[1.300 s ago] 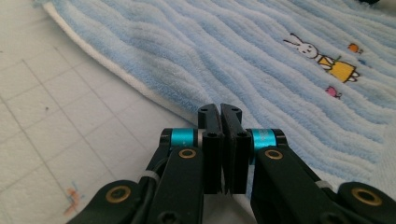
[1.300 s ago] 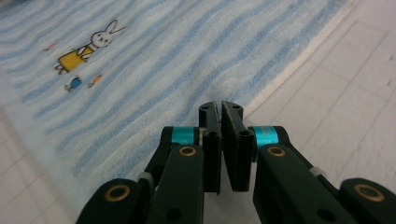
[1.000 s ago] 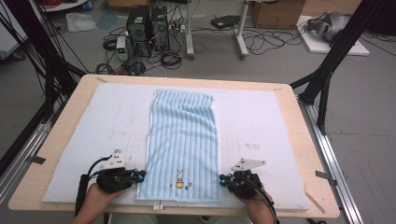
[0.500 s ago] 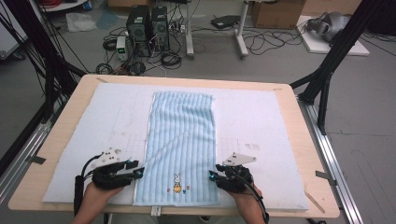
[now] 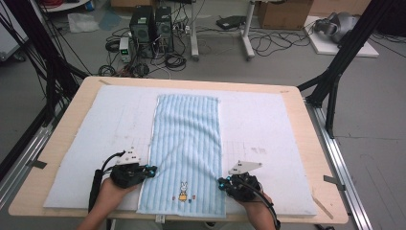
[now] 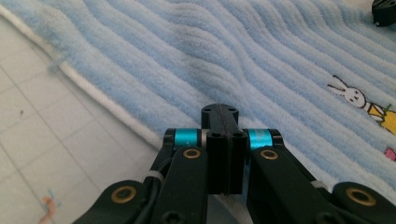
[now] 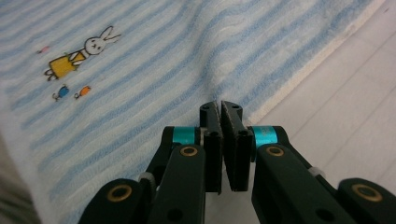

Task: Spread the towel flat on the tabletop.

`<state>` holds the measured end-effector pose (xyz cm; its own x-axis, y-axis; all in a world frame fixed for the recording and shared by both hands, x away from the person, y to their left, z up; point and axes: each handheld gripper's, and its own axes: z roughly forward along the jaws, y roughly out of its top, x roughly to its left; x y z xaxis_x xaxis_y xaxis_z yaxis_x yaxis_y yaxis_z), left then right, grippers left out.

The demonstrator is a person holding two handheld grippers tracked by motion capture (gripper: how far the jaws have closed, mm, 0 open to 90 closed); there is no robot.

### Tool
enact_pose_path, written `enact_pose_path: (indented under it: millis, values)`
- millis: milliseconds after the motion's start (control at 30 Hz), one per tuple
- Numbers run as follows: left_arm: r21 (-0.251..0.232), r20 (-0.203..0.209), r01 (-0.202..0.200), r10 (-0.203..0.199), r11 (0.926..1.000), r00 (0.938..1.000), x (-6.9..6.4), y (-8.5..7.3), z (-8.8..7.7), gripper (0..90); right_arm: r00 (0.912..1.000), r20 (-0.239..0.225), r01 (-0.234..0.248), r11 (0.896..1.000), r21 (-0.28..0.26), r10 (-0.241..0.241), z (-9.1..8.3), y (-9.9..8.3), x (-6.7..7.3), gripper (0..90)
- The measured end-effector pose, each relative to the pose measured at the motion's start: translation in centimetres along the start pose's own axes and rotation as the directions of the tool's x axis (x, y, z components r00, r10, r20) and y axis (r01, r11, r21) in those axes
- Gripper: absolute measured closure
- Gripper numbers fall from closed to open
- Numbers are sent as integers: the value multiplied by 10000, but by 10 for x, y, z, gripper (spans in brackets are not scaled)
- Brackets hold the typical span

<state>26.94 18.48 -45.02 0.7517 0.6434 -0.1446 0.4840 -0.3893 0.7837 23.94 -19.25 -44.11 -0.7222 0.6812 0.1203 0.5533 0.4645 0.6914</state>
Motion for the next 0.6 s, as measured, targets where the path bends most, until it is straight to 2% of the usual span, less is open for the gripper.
enact_pose_path:
  millis: [133, 200, 300, 333, 400, 500, 600]
  values:
    - [114, 234, -221, 218, 9997, 9995, -3, -8, -11, 896, 9997, -237, 101, 9999, 52, -100, -8, -8, 4, 872]
    - [169, 423, -313, 305, 9994, 9986, -6, -11, -16, 897, 9984, -560, 109, 9999, 121, -103, -10, -11, 6, 871]
    - [90, 636, -228, 222, 9997, 9977, -7, -14, -24, 896, 9975, -680, 221, 9996, 192, -207, -13, -12, 8, 856]
    - [-123, 579, -68, 75, 9999, 9983, -5, -14, -26, 890, 9978, -629, 214, 9997, 118, -206, -14, -12, 8, 786]
    - [-548, 302, 265, -249, 9981, 9992, 1, -10, -30, 766, 9990, -440, -130, 9992, -366, 114, -15, -9, 4, 649]
    - [-1085, 82, 693, -689, 9917, 9976, 11, -4, -31, 682, 9985, -48, -545, 9942, -932, 543, -16, -2, -4, 558]
    - [-1314, -181, 915, -947, 9871, 9953, 22, 3, -28, 628, 9958, 457, -718, 9870, -1441, 791, -12, 9, -18, 523]
